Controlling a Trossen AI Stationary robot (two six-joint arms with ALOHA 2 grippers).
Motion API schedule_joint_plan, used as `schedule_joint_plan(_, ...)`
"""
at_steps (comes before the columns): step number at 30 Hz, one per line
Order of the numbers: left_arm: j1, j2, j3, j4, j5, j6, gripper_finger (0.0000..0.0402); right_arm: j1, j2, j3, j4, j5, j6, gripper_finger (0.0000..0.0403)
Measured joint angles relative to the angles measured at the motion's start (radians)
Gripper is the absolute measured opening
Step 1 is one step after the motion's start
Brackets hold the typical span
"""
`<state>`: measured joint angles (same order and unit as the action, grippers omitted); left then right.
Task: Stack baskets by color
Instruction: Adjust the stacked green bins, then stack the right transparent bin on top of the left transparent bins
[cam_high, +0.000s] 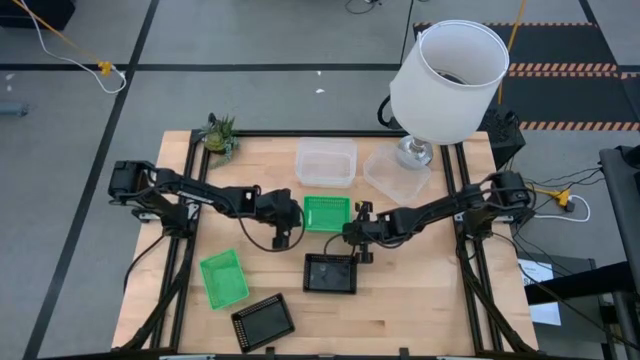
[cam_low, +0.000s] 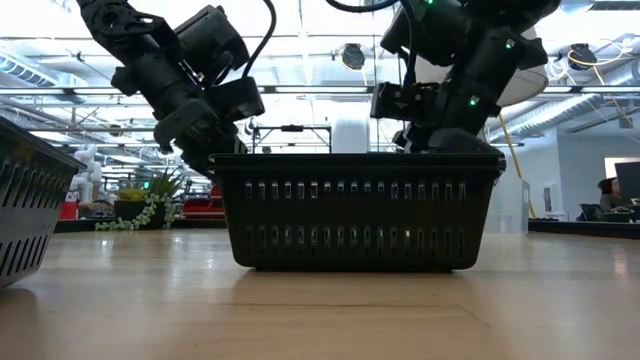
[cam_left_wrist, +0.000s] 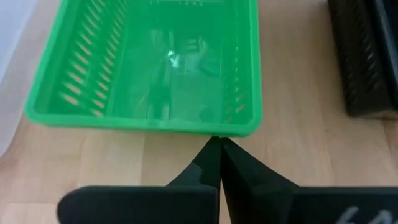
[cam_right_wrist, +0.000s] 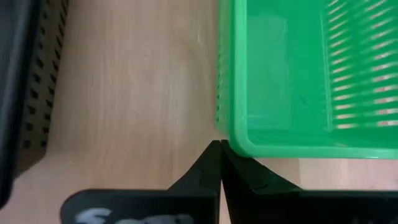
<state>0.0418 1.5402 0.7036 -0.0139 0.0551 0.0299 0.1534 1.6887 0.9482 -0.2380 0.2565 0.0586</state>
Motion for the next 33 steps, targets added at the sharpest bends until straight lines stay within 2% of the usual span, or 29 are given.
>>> schedule_joint_plan(5, 0.001, -0.019, 0.0, -0.066, 0.0, -0.006, 0.0019, 0.004, -0.051, 0.0, -0.081, -0.001, 0.007, 0.0)
schedule_joint_plan(13, -0.011, -0.102, 0.0, -0.167, -0.003, -0.017, 0.0005, 0.025, -0.226, 0.0, -0.334, 0.003, 0.132, 0.0)
schedule_joint_plan(18, -0.033, -0.194, 0.001, -0.172, -0.011, -0.029, 0.0018, 0.012, -0.329, 0.0, -0.526, 0.081, 0.2, 0.0001)
schedule_joint_plan(28, -0.101, -0.266, 0.001, -0.196, -0.038, -0.036, 0.0019, -0.157, -0.454, 0.0, -0.726, 0.103, 0.066, 0.0048)
schedule_joint_plan(33, -0.11, -0.266, 0.001, -0.198, -0.04, -0.035, 0.0019, -0.268, -0.454, 0.0, -0.739, 0.002, -0.012, 0.0084)
